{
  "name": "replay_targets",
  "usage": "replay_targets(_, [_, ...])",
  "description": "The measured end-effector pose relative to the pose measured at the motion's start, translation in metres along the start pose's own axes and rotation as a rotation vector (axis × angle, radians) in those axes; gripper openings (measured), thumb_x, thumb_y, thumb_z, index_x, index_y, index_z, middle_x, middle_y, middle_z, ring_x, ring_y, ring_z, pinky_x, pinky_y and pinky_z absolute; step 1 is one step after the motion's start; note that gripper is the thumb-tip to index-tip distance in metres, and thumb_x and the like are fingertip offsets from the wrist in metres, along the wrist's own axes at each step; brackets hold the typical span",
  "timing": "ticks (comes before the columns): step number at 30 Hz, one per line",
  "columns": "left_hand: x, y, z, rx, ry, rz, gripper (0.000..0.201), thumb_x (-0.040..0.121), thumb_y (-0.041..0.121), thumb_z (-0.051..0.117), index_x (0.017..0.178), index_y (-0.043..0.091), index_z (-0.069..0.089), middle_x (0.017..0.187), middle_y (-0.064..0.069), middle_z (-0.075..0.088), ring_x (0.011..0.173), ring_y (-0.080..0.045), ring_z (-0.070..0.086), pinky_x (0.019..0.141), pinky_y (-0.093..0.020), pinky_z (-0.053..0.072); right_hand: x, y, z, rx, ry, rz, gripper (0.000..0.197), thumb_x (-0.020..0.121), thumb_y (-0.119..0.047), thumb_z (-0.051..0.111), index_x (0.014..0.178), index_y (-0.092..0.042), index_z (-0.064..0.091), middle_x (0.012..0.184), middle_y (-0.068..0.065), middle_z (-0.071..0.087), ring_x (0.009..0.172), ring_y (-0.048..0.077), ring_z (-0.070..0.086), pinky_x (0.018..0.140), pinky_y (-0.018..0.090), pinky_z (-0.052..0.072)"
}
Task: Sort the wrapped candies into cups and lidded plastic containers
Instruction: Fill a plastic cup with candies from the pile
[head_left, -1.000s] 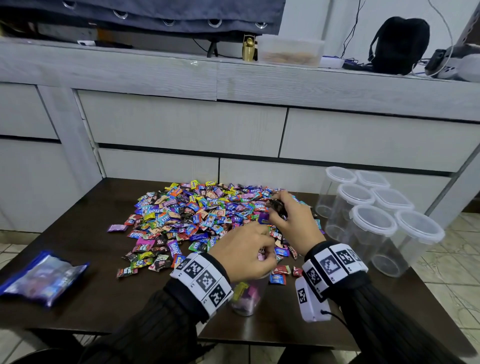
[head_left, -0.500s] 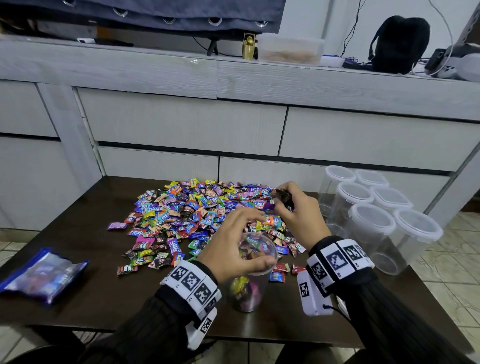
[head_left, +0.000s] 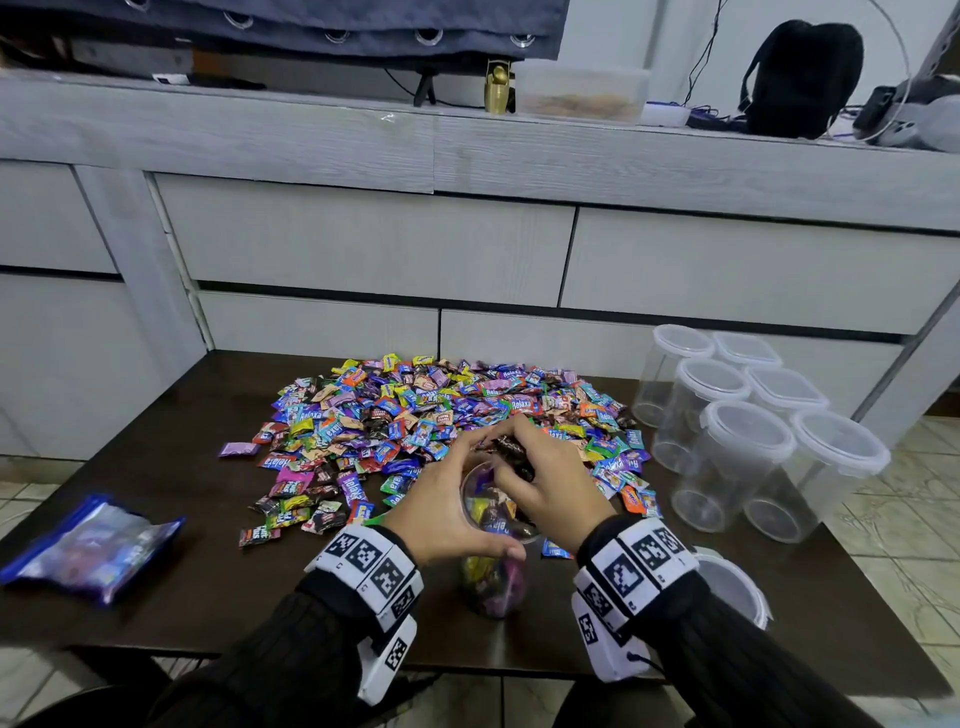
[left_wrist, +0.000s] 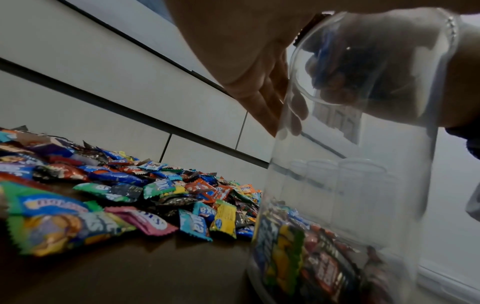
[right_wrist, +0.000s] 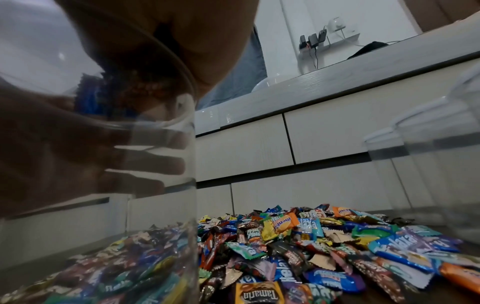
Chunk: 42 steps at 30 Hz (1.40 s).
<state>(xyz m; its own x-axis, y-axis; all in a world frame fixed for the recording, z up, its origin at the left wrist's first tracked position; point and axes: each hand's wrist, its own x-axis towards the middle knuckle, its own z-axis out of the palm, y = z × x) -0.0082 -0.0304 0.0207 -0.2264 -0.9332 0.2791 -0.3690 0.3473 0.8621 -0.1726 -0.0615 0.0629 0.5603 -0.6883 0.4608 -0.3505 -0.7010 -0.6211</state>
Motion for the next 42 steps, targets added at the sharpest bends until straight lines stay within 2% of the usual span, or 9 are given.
replay_targets(8, [0.001,0.004,0.002,-0.017,0.024,-0.037,0.076,0.044,0.065,0.087,0.111,0.051,0.054,0.104,0.018,0.069,0.103,-0.007,0.066,0.090,-0.035,0.054,0.002,-0.012,-0.007,-0.209,-0.147,-0.126,0.016,0.073,-0.015,0.052,0.084,-0.005,0.057,0.070,0.005,0.058,0.061,0.012,0.043,0.058,0.025,0.036])
replay_targets(17, [0.008,-0.002,-0.001,0.007,-0.028,-0.063,0.083,0.039,0.057,0.090,0.112,0.044,0.052,0.105,0.020,0.068,0.105,-0.003,0.064,0.090,-0.025,0.050,0.007,-0.011,-0.009,-0.316,-0.279,-0.175,0.025,0.080,-0.027,0.054,0.081,-0.004,0.064,0.074,0.008,0.064,0.064,0.021,0.054,0.060,0.030,0.040])
replay_targets(22, [0.005,-0.003,-0.003,-0.006,-0.018,-0.057,0.072,0.043,0.044,0.092,0.106,0.040,0.056,0.102,0.020,0.069,0.099,0.000,0.066,0.081,-0.018,0.051,0.006,-0.010,-0.008,-0.212,-0.212,-0.162,0.014,0.078,-0.017,0.063,0.090,-0.011,0.063,0.082,0.001,0.065,0.073,0.015,0.058,0.067,0.030,0.047])
replay_targets(28, [0.003,-0.003,-0.006,-0.009,-0.012,-0.038,0.079,0.044,0.047,0.091,0.113,0.034,0.056,0.106,0.008,0.070,0.104,-0.009,0.066,0.089,-0.037,0.055,0.007,-0.007,-0.004,-0.129,-0.170,-0.170,0.008,0.076,-0.015,0.071,0.083,-0.011,0.068,0.080,0.000,0.065,0.071,0.008,0.056,0.068,0.024,0.049])
replay_targets(32, [0.003,-0.005,-0.007,-0.032,-0.028,-0.013,0.083,0.045,0.048,0.091,0.117,0.029,0.055,0.107,0.009,0.069,0.105,-0.009,0.066,0.090,-0.040,0.054,0.007,-0.004,0.000,-0.096,-0.133,-0.143,0.005,0.079,-0.014,0.070,0.082,-0.010,0.068,0.079,-0.001,0.064,0.071,0.006,0.055,0.067,0.020,0.047])
replay_targets(34, [0.002,-0.006,-0.008,-0.080,-0.057,0.004,0.096,0.042,0.055,0.092,0.124,0.027,0.052,0.115,0.006,0.068,0.111,-0.011,0.064,0.096,-0.038,0.052,0.005,-0.003,0.000,-0.020,0.009,-0.132,0.006,0.081,-0.014,0.070,0.083,-0.009,0.068,0.079,-0.002,0.064,0.072,0.005,0.057,0.068,0.018,0.048])
replay_targets(38, [-0.003,-0.014,-0.015,-0.197,0.004,-0.026,0.116,0.042,0.089,0.065,0.136,0.025,0.045,0.134,0.002,0.059,0.126,-0.012,0.055,0.108,-0.030,0.041,0.002,0.015,-0.012,0.076,0.347,0.006,0.011,0.086,-0.023,0.059,0.092,-0.014,0.064,0.090,-0.003,0.063,0.085,0.005,0.059,0.075,0.019,0.048])
replay_targets(40, [-0.006,-0.022,-0.027,-0.122,0.142,-0.126,0.106,0.053,0.097,0.047,0.133,0.027,0.048,0.136,0.007,0.056,0.129,-0.008,0.050,0.112,-0.038,0.037,-0.001,0.037,-0.023,-0.008,0.339,0.154,0.018,0.087,-0.022,0.063,0.104,-0.016,0.059,0.102,-0.004,0.060,0.098,0.010,0.058,0.084,0.023,0.045])
replay_targets(42, [-0.010,-0.036,-0.044,0.211,0.246,-0.248,0.093,0.067,0.092,0.039,0.135,0.030,0.047,0.143,0.007,0.050,0.133,-0.012,0.045,0.110,-0.042,0.038,-0.009,0.064,-0.032,-0.162,0.154,0.341,0.049,0.082,-0.033,0.070,0.123,-0.017,0.049,0.121,-0.002,0.051,0.118,0.016,0.049,0.096,0.025,0.037])
